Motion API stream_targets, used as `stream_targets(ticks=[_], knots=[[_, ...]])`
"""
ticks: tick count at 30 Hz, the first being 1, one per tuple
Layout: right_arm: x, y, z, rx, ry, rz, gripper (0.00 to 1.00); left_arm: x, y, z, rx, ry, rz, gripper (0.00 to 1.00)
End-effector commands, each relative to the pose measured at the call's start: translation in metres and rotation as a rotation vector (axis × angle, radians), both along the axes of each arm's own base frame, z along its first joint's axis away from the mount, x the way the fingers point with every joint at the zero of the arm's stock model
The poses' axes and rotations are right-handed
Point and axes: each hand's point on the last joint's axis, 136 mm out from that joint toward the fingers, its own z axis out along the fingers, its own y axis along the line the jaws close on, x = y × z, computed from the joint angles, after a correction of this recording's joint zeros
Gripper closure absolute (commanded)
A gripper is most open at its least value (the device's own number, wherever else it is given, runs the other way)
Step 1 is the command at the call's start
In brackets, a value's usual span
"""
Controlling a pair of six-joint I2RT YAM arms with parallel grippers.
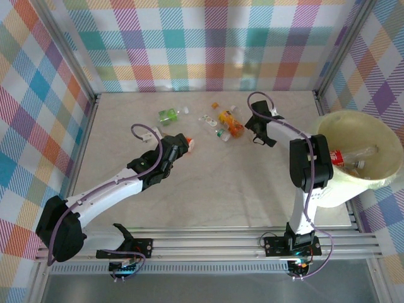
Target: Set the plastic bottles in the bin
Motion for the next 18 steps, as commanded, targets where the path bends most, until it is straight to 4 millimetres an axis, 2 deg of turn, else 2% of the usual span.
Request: stream_targets(ticks=[1,8,18], knots=[[0.001,-0.003,-0.013,0.039,0.019,-0.030,0.00,0.001,0.008,-0.003,0.012,0.008,0.035,0.00],[-0.002,-0.009,-0.025,0.043,0.057,0.028,0.08,0.002,0.005,-0.007,0.015,0.021,0.027,0.00],[-0.009,-0.008,-0.024,0.021,0.036,0.113,0.23,0.002,0.002,-0.008,0.002,0.025,0.011,0.00]])
